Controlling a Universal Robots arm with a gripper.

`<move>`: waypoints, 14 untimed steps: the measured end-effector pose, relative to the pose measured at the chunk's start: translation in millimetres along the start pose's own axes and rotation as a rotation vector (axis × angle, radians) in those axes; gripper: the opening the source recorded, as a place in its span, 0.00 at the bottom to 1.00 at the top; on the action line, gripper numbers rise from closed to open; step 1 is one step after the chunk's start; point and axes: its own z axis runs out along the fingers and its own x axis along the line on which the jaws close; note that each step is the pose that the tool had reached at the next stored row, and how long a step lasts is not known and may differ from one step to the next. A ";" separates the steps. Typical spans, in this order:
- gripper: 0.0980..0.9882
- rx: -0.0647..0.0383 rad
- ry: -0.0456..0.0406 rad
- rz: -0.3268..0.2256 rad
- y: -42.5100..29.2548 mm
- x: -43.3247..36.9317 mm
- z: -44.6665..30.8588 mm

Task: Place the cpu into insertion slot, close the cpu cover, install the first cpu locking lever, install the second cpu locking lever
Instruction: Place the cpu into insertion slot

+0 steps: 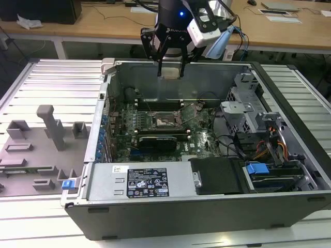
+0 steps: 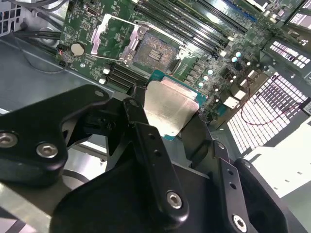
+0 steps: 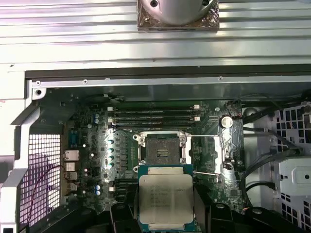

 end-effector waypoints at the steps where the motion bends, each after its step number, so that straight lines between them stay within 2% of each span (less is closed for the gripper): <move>1: 0.50 0.000 0.0001 0.000 -0.4 0.0 3.9; 3: 0.50 0.000 0.0001 0.000 -1.3 0.1 14.4; 8: 0.50 0.000 0.0000 0.000 -2.5 -0.2 27.7; 12: 0.50 0.001 -0.0003 0.003 -3.3 -0.2 36.7; 14: 0.50 0.001 -0.0021 0.024 -3.4 -0.2 37.2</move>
